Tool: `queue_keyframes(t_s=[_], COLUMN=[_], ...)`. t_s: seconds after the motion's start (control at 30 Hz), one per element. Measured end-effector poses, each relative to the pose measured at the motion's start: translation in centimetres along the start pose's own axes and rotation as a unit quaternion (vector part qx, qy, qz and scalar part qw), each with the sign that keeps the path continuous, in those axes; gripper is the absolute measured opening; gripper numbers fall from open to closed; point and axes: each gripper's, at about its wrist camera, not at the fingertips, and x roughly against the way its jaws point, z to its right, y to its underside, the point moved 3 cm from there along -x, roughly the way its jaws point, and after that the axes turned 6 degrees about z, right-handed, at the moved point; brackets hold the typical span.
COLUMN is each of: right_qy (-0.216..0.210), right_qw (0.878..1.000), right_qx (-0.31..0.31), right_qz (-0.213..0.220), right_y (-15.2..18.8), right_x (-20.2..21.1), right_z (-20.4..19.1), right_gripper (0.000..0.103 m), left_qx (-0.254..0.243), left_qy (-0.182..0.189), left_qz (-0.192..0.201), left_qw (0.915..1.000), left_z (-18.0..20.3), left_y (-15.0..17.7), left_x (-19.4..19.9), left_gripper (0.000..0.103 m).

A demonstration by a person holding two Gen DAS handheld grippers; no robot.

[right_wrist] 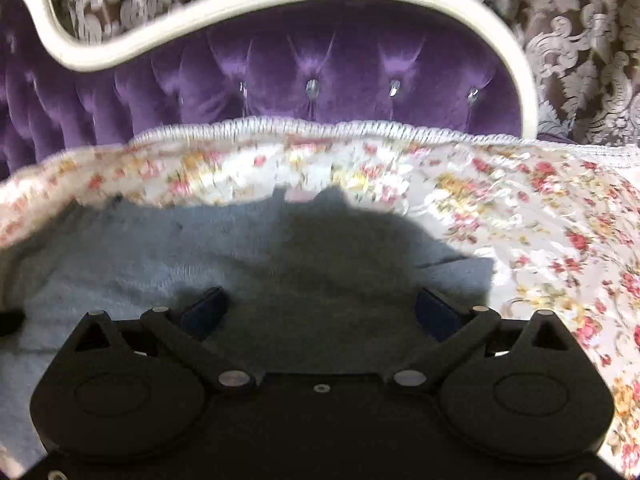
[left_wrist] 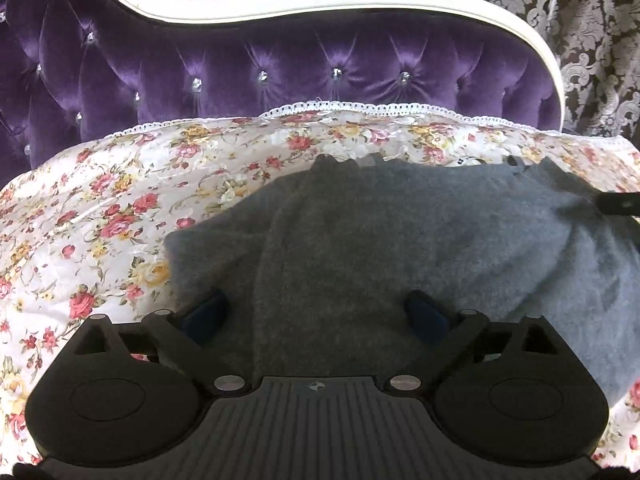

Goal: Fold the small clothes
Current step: 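Withdraw both tools from the folded sweater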

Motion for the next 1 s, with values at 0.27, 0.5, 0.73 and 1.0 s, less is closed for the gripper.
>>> queue_keyframes(t_s=[0.27,0.5,0.73,1.0], right_qy=[-0.006,-0.01,-0.048,-0.096], right_qw=[1.0,1.0,0.997,0.988], right_qx=[-0.001,0.005,-0.052,-0.121], right_qz=[0.013,-0.01,-0.009,0.0], right_y=[3.4,8.8,7.9,8.3], right_x=[6.8,8.7,9.6,10.0], right_z=[1.0,2.4,3.7,5.2], right_gripper=[0.102,0.103,0.102,0.103], left_qx=[0.0,0.0,0.053,0.014], left_qy=[-0.005,-0.008,0.042,0.072], left_qz=[0.0,-0.007,-0.019,-0.013], left_qw=[1.0,0.9999,0.9975,0.9972], left_z=[0.0,0.0,0.5,7.3], left_y=[0.0,-0.1,-2.4,-4.7], left_x=[-0.1,-0.4,2.2,2.2], left_gripper=[0.1,0.103,0.095,0.096])
